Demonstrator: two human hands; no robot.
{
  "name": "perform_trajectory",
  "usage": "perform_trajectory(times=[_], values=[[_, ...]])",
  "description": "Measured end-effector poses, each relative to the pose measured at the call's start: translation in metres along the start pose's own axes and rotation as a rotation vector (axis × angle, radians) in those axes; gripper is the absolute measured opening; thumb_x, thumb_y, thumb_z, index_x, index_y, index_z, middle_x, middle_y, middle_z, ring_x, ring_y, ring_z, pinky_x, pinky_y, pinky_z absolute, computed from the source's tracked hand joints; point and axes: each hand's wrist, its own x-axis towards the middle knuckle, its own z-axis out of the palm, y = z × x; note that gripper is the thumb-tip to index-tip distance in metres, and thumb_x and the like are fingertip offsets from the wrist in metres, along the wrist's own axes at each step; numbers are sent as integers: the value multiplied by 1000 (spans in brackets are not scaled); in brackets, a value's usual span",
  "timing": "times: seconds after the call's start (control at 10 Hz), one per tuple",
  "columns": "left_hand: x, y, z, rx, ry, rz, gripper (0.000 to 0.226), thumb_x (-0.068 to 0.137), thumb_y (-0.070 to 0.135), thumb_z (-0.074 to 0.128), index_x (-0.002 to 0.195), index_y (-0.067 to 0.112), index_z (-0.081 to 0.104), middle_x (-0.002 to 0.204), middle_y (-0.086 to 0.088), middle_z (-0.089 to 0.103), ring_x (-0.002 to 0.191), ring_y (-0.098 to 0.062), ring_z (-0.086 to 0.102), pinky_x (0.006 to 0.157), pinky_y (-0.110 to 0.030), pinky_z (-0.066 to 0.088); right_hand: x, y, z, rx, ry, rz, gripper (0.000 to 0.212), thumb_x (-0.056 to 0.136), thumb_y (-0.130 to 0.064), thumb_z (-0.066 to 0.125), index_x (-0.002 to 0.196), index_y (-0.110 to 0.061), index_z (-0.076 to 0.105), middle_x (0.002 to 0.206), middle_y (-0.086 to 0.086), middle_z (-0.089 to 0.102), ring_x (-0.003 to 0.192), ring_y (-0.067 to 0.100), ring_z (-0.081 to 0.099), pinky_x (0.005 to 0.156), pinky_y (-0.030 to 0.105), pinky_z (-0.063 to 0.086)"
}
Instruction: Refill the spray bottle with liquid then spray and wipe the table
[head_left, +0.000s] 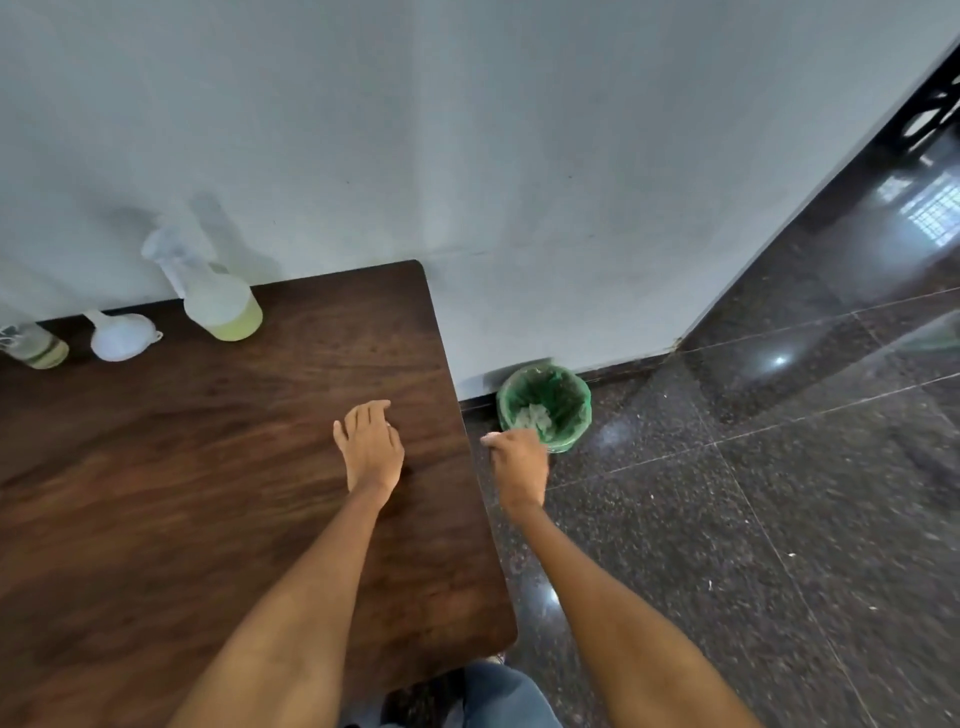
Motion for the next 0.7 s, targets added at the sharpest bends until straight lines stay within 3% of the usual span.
perform_trajectory(times=[0.1, 0.2, 0.4, 0.5, 0.7], values=[[1, 12, 7, 9, 3, 55, 33, 94, 8, 41, 124, 13, 52, 128, -6, 54, 128, -23, 42, 116, -47, 18, 2, 31, -19, 129, -58, 415, 19, 88, -7, 58, 100, -9, 73, 99, 11, 69, 106, 28, 55, 81, 41, 51], [7, 37, 20, 13, -12, 137, 33, 93, 6, 41, 124, 12, 53, 127, -6, 54, 127, -23, 42, 117, -49, 17, 14, 63, -25, 162, -104, 434, 21, 89, -3, 55, 102, -3, 71, 104, 13, 68, 112, 27, 53, 88, 35, 49], [52, 97, 59, 60, -26, 295, 36, 91, 4, 45, 125, 13, 52, 127, -4, 54, 126, -23, 43, 116, -49, 17, 113, 104, -26, 356, 38, 580, 23, 88, 2, 52, 100, 2, 71, 104, 17, 71, 97, 28, 65, 82, 29, 48], [79, 122, 85, 27, 7, 320, 36, 87, 0, 47, 121, 9, 56, 121, -6, 58, 120, -27, 49, 112, -51, 27, 159, 133, -4, 404, 20, 623, 30, 92, 5, 42, 109, 0, 66, 112, 16, 68, 97, 26, 64, 80, 24, 45], [97, 140, 134, 58, -104, 368, 36, 92, 6, 43, 127, 9, 51, 127, -7, 55, 124, -26, 46, 113, -43, 28, 191, 183, 36, 511, 49, 737, 36, 91, 9, 37, 117, 1, 62, 119, 17, 64, 109, 30, 60, 94, 32, 46]])
